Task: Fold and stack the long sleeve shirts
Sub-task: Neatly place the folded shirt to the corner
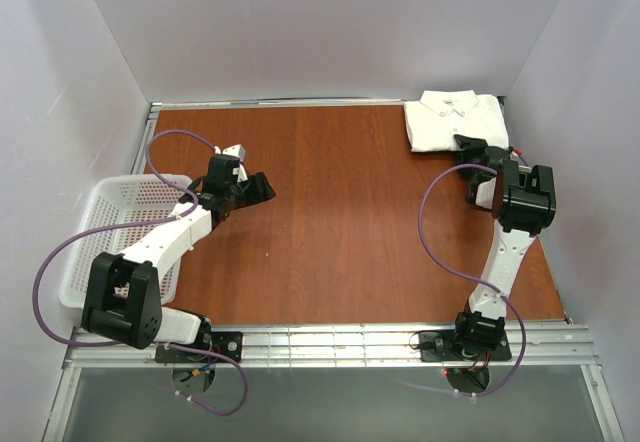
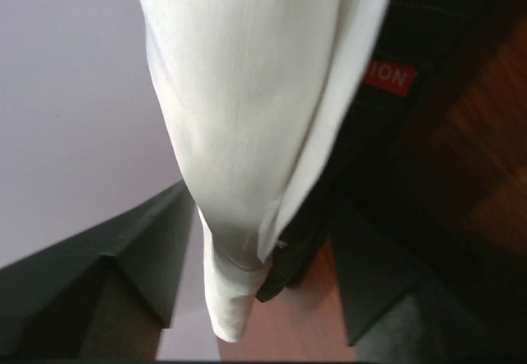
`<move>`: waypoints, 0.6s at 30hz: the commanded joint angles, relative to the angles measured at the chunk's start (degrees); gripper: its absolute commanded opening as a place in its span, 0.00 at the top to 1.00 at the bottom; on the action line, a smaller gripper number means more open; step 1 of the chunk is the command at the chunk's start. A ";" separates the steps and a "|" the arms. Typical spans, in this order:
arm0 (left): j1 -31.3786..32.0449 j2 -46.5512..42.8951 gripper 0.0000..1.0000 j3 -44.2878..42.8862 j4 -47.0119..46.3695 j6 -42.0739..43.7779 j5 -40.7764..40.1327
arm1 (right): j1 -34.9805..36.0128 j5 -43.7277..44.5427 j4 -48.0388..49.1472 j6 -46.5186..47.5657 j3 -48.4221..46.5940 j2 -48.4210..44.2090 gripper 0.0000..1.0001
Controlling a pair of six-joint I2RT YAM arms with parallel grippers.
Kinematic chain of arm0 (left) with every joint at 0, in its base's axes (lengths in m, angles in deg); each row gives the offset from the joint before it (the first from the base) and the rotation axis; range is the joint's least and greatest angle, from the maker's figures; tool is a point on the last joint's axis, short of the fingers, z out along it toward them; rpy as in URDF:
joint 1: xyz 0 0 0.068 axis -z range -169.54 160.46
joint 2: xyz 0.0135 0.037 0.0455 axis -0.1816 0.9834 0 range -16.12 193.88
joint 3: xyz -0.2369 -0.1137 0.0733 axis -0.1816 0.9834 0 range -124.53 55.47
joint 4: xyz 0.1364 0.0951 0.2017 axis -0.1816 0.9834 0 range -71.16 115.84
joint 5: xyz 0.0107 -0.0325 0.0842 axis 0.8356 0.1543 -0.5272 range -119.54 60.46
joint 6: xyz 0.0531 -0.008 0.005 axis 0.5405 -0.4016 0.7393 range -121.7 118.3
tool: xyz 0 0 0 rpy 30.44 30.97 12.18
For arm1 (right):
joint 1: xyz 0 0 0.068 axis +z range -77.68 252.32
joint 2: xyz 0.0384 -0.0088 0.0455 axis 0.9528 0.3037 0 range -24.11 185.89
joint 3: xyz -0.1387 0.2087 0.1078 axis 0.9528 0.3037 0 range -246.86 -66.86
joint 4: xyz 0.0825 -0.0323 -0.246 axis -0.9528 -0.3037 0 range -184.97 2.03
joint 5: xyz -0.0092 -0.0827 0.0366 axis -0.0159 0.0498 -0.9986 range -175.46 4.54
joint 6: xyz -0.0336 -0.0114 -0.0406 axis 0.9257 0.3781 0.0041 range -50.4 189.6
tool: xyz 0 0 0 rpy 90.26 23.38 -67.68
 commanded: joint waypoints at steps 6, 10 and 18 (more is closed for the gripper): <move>-0.43 -3.81 0.21 1.11 -0.55 -0.03 0.54 | -0.56 -2.48 0.92 4.36 13.72 -13.94 0.22; -0.43 -5.84 0.14 1.38 -0.73 0.50 0.19 | -1.52 -6.77 -3.90 8.14 24.35 -29.20 0.13; -0.43 -16.45 0.08 -2.40 9.34 -1.70 1.60 | -6.96 -11.71 -59.16 39.89 23.27 -67.69 0.02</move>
